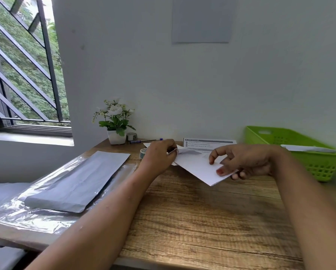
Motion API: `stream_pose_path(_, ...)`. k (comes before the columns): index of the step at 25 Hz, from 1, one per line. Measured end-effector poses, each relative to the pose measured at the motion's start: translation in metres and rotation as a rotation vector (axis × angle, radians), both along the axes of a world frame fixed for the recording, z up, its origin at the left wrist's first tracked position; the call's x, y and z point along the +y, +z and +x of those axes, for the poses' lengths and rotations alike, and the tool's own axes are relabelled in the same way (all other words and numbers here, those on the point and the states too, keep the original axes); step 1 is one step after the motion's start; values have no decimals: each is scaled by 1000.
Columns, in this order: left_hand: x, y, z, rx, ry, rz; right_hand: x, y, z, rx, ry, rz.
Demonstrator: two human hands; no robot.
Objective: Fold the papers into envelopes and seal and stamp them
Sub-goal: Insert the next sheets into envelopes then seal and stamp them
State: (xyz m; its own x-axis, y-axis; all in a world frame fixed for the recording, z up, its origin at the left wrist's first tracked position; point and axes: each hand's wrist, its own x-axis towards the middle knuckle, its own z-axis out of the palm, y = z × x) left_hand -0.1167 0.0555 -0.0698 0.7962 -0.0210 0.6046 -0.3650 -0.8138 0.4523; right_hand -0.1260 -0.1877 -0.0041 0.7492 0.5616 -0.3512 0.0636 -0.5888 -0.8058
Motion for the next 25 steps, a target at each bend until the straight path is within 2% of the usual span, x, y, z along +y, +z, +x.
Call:
stream_pose_path(4,0,0,-1,1,14,-15,-9,-4,8,99,105,228)
stream_pose_path(9,-3,1,-4,8,26,-64,-7,-14,15,67,93,288)
stream_pose_path(13,-6,4,-7,-1,28,-22,-10,-19,16,81,108,363)
stream_pose_path(16,-6,4,-7,-14,11,0,-9,-20,18,61,35,427)
stream_pose_path(18,-7,4,-6,-24,-13,-1,-1,-22,18,-44,-63,438)
stream_pose_path(22,-11,4,-7,-56,-71,21,24,-34,23,-462,-182,275)
stream_pose_path(25,-12,4,-5,-49,-88,65,35,-39,28,-662,-298,233)
